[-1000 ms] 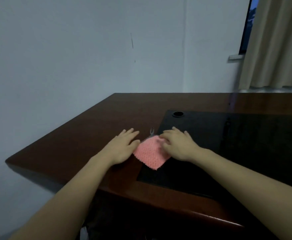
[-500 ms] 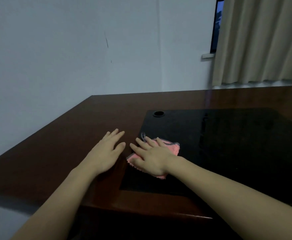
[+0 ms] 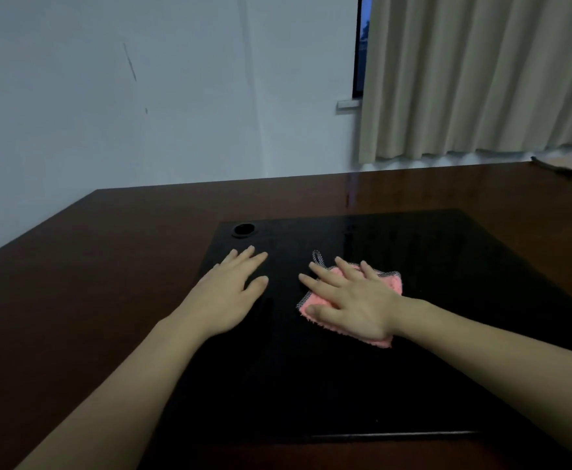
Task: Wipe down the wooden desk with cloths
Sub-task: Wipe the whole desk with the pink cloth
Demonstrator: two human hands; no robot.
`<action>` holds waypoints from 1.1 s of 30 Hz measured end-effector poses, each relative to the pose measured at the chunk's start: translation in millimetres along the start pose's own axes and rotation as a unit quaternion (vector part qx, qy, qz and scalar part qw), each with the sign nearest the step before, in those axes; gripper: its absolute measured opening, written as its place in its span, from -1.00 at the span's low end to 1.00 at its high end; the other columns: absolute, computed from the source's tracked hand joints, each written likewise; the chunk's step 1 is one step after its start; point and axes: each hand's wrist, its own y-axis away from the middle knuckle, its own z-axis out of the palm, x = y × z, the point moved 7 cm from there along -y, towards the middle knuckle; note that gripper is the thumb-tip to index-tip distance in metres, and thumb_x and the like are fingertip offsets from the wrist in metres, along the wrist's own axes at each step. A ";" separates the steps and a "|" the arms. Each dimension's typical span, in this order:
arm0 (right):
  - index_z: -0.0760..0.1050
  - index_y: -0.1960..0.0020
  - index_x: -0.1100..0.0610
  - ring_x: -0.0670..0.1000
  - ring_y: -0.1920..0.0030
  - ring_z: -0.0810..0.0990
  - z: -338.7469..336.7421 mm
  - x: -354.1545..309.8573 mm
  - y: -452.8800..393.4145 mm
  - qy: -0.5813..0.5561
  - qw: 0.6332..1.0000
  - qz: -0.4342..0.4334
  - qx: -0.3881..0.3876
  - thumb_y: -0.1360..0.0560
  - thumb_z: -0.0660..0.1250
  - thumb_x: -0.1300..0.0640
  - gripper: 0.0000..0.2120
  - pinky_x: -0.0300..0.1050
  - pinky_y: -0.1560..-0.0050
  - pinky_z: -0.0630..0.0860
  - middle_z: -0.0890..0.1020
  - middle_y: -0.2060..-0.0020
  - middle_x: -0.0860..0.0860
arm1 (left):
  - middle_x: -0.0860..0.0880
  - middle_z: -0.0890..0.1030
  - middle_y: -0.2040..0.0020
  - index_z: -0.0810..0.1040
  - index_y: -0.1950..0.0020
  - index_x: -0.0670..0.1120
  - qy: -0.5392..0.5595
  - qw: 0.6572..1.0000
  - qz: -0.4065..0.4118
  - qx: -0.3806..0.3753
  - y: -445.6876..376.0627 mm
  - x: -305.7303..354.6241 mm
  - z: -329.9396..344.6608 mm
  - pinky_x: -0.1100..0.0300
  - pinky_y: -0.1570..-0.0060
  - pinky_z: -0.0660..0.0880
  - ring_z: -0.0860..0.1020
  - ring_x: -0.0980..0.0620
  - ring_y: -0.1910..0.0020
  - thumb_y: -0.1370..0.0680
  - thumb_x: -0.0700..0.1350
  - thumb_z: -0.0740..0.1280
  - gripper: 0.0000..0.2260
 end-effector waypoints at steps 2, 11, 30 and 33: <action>-0.25 -0.61 -0.30 0.12 -0.62 -0.27 -0.8 21.9 1.2 -0.004 1.000 0.016 -0.001 -0.59 -0.19 -0.41 -0.36 0.30 -0.56 -0.28 -0.24 -0.61 -0.21 | 0.07 -0.02 -0.67 0.08 -0.66 0.11 -0.007 1.000 0.012 -0.008 -15.0 9.7 6.0 -0.06 -0.61 -0.03 -0.10 0.02 -0.64 -0.72 0.09 0.09 -0.50; -0.26 -0.60 -0.29 0.10 -0.62 -0.27 -8.1 82.6 20.8 -0.028 0.996 0.084 -0.003 -0.47 -0.30 -0.49 -0.26 0.24 -0.57 -0.28 -0.25 -0.61 -0.20 | 0.07 -0.01 -0.67 0.08 -0.66 0.11 -0.013 0.998 0.058 -0.020 -52.7 41.9 12.6 -0.05 -0.61 -0.03 -0.09 0.02 -0.64 -0.72 0.09 0.09 -0.50; -0.30 -0.60 -0.25 -0.01 -0.60 -0.34 -15.5 160.3 -3.0 -0.024 0.996 0.083 -0.023 -0.63 -0.16 -0.35 -0.38 0.13 -0.58 -0.34 -0.31 -0.58 -0.19 | 0.07 -0.03 -0.67 0.05 -0.66 0.12 -0.029 0.994 0.088 -0.054 -137.9 76.5 48.9 -0.02 -0.59 -0.08 -0.10 0.02 -0.64 -0.73 0.10 0.06 -0.50; -0.31 -0.59 -0.27 -0.02 -0.59 -0.34 -19.8 193.8 -22.4 -0.028 0.995 0.091 -0.018 -0.65 -0.18 -0.31 -0.43 0.12 -0.57 -0.34 -0.31 -0.58 -0.20 | 0.08 -0.03 -0.67 0.05 -0.66 0.13 -0.034 0.993 0.098 -0.061 -177.6 83.0 54.5 -0.02 -0.60 -0.08 -0.10 0.02 -0.64 -0.72 0.11 0.06 -0.50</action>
